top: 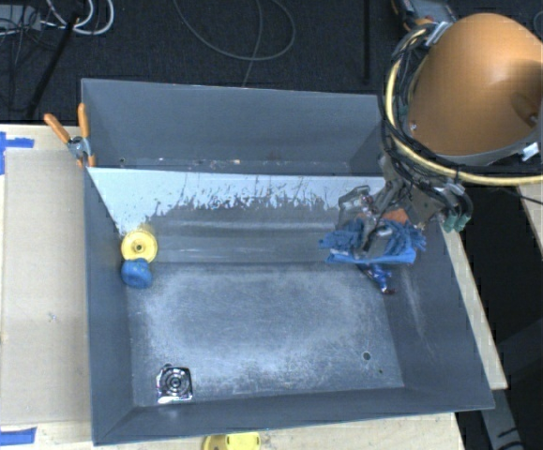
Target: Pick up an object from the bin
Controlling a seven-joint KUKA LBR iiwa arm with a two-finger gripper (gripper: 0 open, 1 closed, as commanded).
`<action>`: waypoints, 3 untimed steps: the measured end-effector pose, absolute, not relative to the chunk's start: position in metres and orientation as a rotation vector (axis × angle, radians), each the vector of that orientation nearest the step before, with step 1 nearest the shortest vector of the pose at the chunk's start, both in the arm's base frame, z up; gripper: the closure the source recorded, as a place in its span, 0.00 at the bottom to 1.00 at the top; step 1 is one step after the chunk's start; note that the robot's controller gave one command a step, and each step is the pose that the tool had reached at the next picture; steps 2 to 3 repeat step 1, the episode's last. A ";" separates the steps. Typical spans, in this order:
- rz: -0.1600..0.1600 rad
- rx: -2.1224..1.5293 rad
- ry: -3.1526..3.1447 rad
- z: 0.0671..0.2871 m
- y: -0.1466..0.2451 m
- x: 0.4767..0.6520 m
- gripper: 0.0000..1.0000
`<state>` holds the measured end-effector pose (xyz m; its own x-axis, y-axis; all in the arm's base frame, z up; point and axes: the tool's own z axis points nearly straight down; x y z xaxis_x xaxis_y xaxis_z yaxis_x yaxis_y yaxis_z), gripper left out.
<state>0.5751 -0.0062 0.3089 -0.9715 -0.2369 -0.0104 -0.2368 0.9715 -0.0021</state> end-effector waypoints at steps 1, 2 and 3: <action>0.000 -0.357 3.112 0.303 -0.008 0.578 1.00; 0.000 -0.357 3.112 0.303 -0.008 0.578 1.00; 0.000 -0.357 3.112 0.303 -0.008 0.578 1.00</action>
Offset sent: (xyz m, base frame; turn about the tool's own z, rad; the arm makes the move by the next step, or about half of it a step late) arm -0.0027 0.0265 0.0722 -0.1618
